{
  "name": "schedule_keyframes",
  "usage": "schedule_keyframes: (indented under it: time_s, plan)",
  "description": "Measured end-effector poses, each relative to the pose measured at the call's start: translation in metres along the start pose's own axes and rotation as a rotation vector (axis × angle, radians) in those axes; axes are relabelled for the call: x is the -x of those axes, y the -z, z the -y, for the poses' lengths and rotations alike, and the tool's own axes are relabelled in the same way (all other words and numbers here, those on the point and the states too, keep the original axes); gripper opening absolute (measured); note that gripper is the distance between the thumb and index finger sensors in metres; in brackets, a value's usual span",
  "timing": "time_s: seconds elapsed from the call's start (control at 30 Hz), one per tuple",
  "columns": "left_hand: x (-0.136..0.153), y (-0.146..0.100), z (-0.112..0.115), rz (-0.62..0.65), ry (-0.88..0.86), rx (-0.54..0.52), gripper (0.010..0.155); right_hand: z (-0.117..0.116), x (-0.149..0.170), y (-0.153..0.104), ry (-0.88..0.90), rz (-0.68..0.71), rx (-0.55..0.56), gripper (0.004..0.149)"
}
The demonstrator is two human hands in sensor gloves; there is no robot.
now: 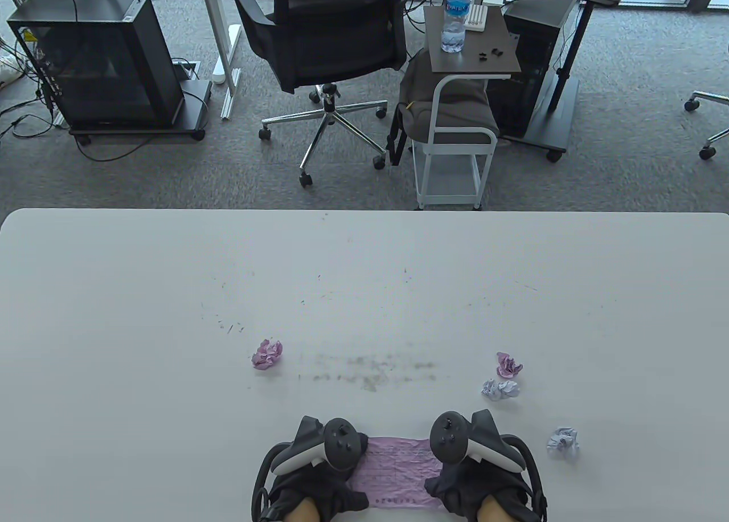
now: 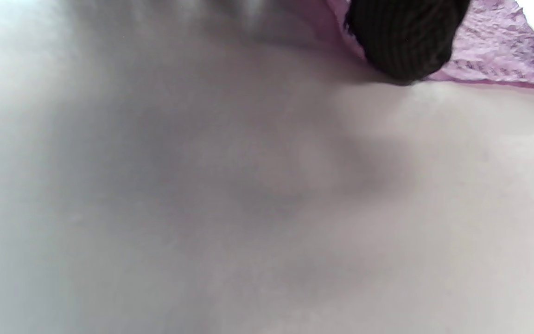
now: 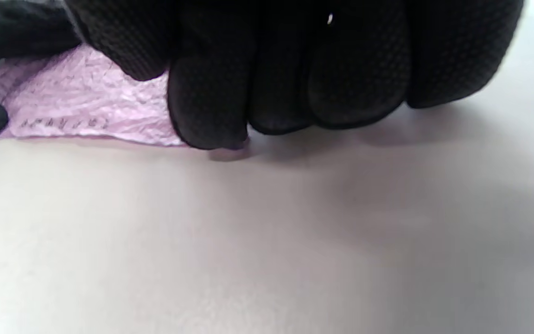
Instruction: Flatten crumpled invoices and stack
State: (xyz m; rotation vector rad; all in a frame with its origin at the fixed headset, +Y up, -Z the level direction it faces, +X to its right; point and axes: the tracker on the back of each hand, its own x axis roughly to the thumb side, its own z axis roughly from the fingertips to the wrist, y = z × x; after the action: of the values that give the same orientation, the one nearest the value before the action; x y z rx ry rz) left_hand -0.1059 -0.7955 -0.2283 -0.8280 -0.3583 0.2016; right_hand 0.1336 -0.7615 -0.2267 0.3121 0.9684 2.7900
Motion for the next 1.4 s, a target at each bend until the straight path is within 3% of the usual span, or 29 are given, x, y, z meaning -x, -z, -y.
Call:
schedule_keyframes:
  time_s: [0.2, 0.27, 0.37, 0.57, 0.73, 1.07, 1.2, 1.3, 1.4]
  plan:
    - [0.000, 0.000, 0.000, -0.002, -0.002, 0.006, 0.088, 0.019, 0.002, -0.019, 0.170, 0.189, 0.358, 0.038]
    - [0.000, 0.000, 0.000, -0.002, -0.002, 0.006, 0.088, 0.018, -0.003, -0.019, 0.190, 0.251, 0.404, 0.039]
    - [0.001, 0.000, 0.000, 0.002, -0.008, 0.008, 0.088, 0.010, -0.022, -0.014, 0.164, 0.329, 0.358, 0.043]
    - [0.001, 0.000, 0.000, 0.002, -0.006, 0.010, 0.088, -0.016, -0.066, -0.001, -0.163, 0.420, 0.237, 0.056]
    - [0.001, 0.000, 0.000, -0.005, -0.016, 0.031, 0.088, -0.020, -0.056, 0.007, -0.135, 0.302, 0.108, 0.055]
    - [0.000, 0.000, 0.000, -0.005, -0.013, 0.024, 0.088, -0.012, -0.027, 0.008, -0.100, 0.053, 0.198, 0.055]
    - [0.000, 0.000, 0.000, -0.004, -0.018, 0.022, 0.088, -0.011, -0.022, 0.007, -0.203, 0.082, 0.307, 0.063]
    - [0.000, 0.000, 0.000, 0.001, -0.022, 0.026, 0.087, -0.007, -0.021, 0.006, -0.156, 0.131, 0.370, 0.065]
    - [0.001, 0.000, 0.000, 0.003, -0.026, 0.026, 0.087, -0.010, -0.020, 0.010, -0.159, 0.098, 0.308, 0.067]
